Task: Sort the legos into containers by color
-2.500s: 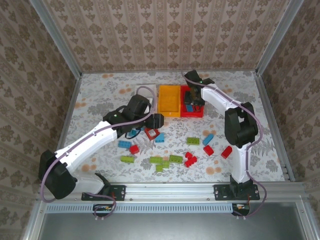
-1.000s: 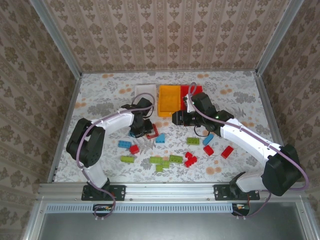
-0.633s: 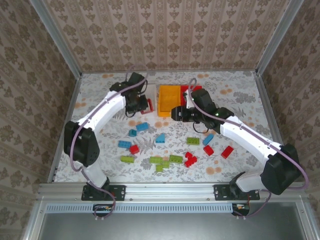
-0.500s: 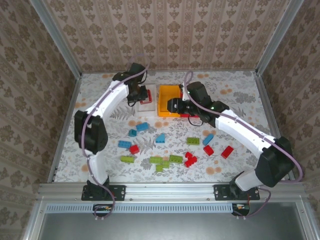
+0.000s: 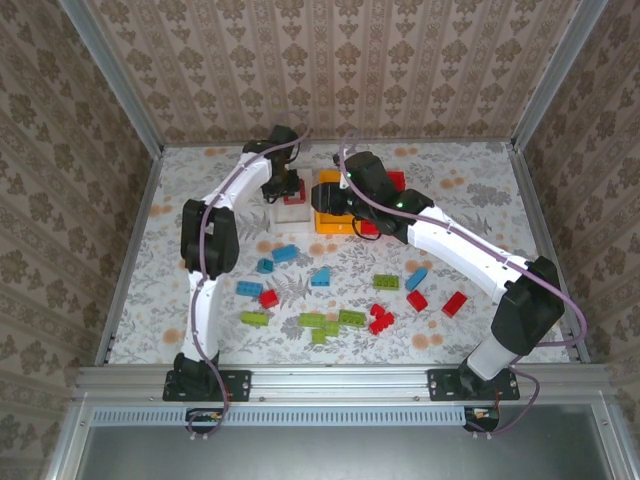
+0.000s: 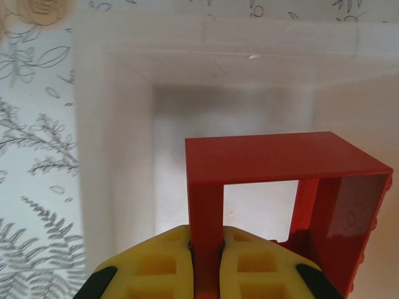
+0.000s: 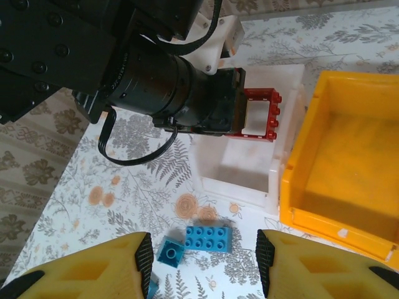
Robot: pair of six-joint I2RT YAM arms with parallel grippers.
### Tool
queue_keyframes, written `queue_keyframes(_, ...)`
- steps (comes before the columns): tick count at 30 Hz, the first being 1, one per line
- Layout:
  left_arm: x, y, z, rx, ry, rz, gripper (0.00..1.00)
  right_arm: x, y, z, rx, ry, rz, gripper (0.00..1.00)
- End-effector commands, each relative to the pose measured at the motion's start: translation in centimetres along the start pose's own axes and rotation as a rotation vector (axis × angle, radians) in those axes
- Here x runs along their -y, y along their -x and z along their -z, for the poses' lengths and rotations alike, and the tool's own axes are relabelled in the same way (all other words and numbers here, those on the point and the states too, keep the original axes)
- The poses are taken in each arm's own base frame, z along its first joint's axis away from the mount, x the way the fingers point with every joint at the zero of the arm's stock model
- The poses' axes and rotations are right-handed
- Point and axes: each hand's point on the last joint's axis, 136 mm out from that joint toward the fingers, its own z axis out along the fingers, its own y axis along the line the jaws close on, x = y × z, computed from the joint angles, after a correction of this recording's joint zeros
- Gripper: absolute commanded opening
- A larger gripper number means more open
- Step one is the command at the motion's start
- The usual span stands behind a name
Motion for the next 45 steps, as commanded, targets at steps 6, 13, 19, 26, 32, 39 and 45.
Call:
queue_keyframes(6,1.6,0.6,-1.3,0.001,-0.078,-0.023,0.09,1.5,-1.5,0.2,-0.044,-0.066,0.019,0.51)
queue_keyframes(13,1.5,1.1,0.3,0.022,-0.076,-0.026,0.27,2.4,-2.8,1.4,-0.063,-0.087,0.034,0.52)
queue_keyframes(19,1.4,1.5,3.6,0.073,-0.081,-0.016,0.31,4.5,-5.2,3.1,-0.102,-0.145,0.056,0.52)
queue_keyframes(26,2.0,0.0,10.5,0.201,-0.145,-0.011,0.53,9.6,-10.8,6.7,-0.237,-0.345,-0.059,0.53)
queue_keyframes(32,6.3,-6.7,16.0,0.261,-0.369,-0.183,0.68,13.8,-16.4,8.3,-0.461,-0.628,-0.484,0.57)
queue_keyframes(39,9.4,-17.0,22.5,0.325,-0.625,-0.437,0.74,15.0,-19.3,6.1,-0.352,-0.699,-1.004,0.63)
queue_keyframes(45,7.4,-21.0,23.4,0.282,-0.655,-0.464,0.75,16.1,-21.5,4.9,-0.251,-0.758,-1.294,0.74)
